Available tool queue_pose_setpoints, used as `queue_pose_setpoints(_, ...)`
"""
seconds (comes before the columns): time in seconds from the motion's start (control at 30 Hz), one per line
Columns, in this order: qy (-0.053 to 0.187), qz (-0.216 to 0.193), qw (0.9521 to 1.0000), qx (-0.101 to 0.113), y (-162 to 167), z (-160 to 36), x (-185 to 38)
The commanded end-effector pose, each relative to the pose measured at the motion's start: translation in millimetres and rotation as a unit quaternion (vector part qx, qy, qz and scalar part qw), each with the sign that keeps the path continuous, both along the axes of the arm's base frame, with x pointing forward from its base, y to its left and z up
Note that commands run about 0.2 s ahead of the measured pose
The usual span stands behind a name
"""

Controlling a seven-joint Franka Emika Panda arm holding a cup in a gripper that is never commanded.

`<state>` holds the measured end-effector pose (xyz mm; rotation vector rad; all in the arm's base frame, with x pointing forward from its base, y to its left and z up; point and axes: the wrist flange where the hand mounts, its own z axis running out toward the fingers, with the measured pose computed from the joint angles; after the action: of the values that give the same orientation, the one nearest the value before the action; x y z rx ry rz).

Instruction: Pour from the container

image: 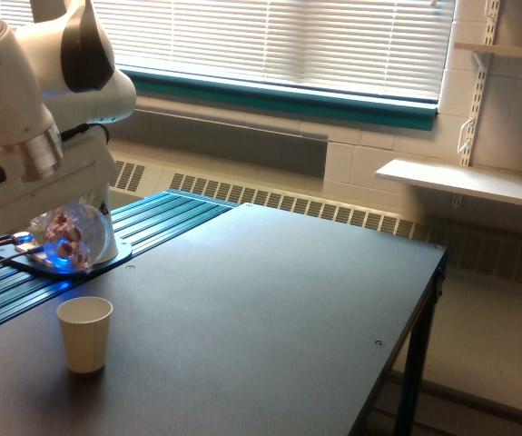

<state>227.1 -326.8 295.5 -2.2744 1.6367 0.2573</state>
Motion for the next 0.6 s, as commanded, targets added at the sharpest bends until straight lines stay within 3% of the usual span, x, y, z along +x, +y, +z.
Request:
queue_pose_setpoints(0.03, 0.005, 0.02, 0.9998, 0.008, -2, -6.7, 5)
queue_pose_setpoints(0.4, 0.042, 0.03, 0.9986, 0.013, -6, -25.9, 13)
queue_pose_setpoints(0.6, 0.048, 0.029, 0.9984, 0.013, -8, -30.1, 19)
